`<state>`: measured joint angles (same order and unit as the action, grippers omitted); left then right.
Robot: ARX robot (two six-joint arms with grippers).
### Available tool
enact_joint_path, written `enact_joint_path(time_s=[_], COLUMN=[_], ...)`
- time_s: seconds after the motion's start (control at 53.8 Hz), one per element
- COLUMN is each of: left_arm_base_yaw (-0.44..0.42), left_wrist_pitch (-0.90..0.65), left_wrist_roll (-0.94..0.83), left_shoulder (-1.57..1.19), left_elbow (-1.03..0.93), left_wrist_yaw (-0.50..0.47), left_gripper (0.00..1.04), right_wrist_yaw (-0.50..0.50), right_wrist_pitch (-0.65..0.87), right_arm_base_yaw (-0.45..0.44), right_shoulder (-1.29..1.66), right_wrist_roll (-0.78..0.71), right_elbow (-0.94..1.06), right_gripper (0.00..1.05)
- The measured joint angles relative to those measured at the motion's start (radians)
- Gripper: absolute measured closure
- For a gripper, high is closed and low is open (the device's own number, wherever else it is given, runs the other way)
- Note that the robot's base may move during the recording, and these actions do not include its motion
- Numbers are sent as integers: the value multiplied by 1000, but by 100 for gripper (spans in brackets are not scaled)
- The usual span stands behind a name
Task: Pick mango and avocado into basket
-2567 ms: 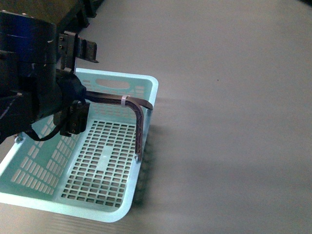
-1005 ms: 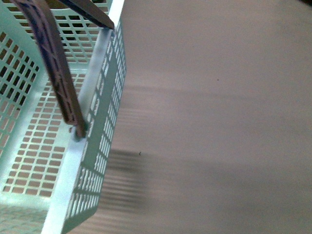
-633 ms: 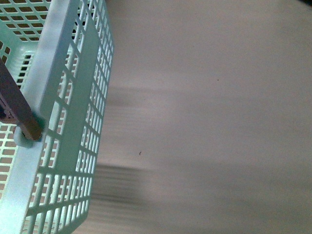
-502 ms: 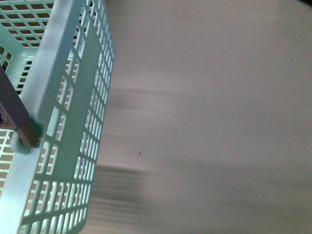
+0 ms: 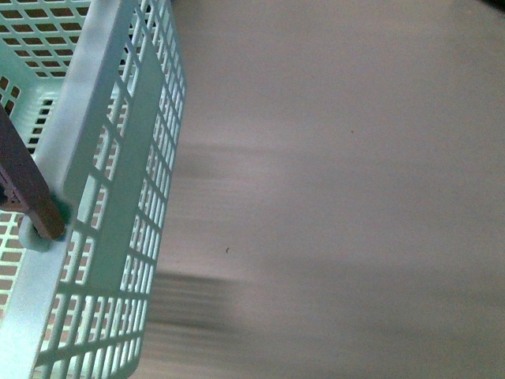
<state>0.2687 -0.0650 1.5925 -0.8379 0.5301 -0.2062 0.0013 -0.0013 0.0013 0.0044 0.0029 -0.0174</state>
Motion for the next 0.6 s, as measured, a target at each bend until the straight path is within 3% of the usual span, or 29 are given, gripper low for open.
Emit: enact_joint_path(time_s=[0.595], left_arm_base_yaw=[1], left_wrist_pitch=[0], left_wrist_roll=[0], left_shoulder=[0], left_elbow=[0], left_wrist_yaw=[0], left_gripper=[76], right_wrist_yaw=[-2], right_wrist_pitch=[0], right_arm_base_yaw=[0], right_shoulder=[0], right_wrist_roll=[0], right_elbow=[0], right_gripper=[9])
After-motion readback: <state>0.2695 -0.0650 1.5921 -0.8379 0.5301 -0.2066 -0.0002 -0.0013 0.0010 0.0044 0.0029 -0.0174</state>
